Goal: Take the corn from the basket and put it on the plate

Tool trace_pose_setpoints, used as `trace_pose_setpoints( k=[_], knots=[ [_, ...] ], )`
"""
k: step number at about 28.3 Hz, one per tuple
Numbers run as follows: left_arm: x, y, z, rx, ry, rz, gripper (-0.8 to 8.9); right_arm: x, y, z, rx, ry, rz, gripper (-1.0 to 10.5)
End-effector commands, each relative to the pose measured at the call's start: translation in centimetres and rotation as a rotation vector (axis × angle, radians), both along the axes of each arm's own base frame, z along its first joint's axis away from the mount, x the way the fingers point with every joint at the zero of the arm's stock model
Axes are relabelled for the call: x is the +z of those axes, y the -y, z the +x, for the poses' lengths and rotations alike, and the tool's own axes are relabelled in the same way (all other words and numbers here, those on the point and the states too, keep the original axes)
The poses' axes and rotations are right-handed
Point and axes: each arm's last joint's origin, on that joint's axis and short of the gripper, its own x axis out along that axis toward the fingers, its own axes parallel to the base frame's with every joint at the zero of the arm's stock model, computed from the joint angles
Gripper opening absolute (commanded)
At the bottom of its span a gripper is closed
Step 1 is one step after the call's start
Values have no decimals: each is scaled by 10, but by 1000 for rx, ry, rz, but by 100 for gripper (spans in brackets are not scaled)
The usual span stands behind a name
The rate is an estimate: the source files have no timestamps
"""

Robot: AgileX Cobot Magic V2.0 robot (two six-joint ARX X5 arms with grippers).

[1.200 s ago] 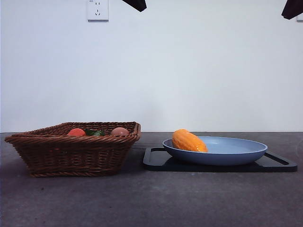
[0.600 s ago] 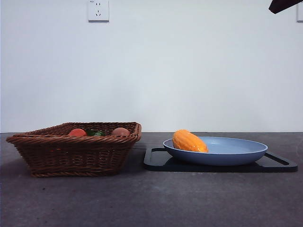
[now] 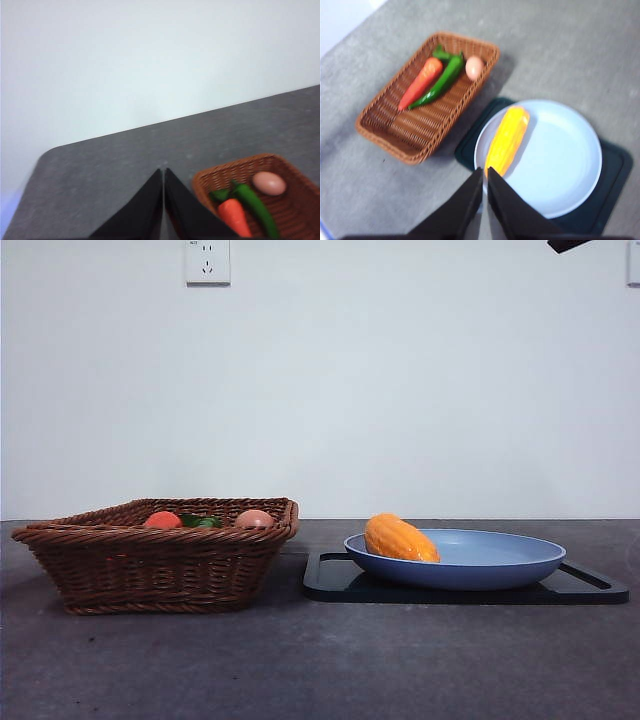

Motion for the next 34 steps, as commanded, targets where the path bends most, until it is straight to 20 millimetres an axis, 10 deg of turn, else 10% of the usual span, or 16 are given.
trace_pose_setpoints(
  k=[1,15,34],
  knots=[
    [-25,-3,-8,22,26,5,8,7,-1,3,7,50,2,4],
    [-149,-6,-42,71,2,-32,8,17,-2,9,7,175,19,4],
    [-196,-6,-49,82,-106,-108,8,18,-2,10,6,191,21,4]
  ],
)
